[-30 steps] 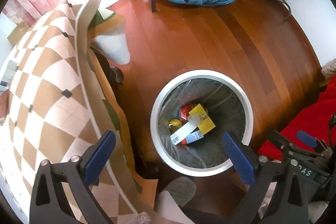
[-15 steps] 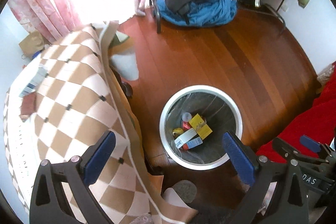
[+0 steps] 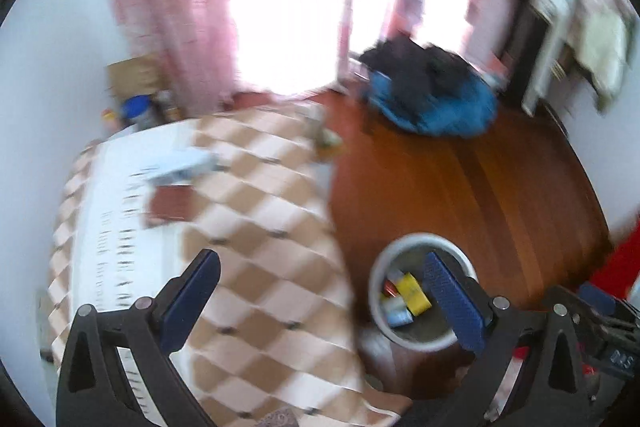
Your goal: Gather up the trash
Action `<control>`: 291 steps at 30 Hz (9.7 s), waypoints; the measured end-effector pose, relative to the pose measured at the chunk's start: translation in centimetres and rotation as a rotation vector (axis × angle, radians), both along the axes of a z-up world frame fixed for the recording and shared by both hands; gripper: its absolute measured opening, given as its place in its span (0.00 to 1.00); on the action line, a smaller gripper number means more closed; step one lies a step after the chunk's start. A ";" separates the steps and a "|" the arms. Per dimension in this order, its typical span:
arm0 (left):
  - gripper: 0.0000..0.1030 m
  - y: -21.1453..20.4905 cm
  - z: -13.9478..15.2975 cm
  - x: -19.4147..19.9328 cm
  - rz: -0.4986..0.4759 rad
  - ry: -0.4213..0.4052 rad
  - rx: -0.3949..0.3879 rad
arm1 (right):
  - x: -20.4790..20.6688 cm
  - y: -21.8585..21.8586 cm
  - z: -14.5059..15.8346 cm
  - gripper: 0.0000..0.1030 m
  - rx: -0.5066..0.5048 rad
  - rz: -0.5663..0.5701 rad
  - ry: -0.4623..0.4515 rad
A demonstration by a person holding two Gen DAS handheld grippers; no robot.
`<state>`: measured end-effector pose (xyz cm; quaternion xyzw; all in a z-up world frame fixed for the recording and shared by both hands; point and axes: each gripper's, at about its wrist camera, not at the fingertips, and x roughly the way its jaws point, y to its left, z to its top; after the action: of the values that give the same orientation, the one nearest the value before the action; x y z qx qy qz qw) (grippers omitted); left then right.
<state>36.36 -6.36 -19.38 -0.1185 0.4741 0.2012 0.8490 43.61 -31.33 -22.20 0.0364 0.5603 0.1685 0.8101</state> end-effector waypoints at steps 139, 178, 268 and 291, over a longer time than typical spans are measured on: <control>0.05 19.1 -3.9 -5.9 0.109 -0.019 -0.035 | 1.4 27.9 -6.5 0.38 0.130 0.334 -0.047; 0.75 -12.0 -20.8 14.5 -0.293 0.333 -0.343 | 8.0 -8.4 -25.2 0.39 0.036 -0.113 0.314; 1.00 -10.8 15.4 -11.7 -0.460 -0.102 -0.330 | -17.4 -8.9 19.2 1.00 0.219 0.112 -0.007; 1.00 -10.2 15.5 -12.3 -0.461 -0.103 -0.343 | -17.6 -8.6 19.7 1.00 0.208 0.127 -0.006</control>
<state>24.04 -16.54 -3.89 -0.1596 0.4717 -0.0862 0.8629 26.02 -39.93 -2.46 0.0841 0.5385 0.2768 0.7914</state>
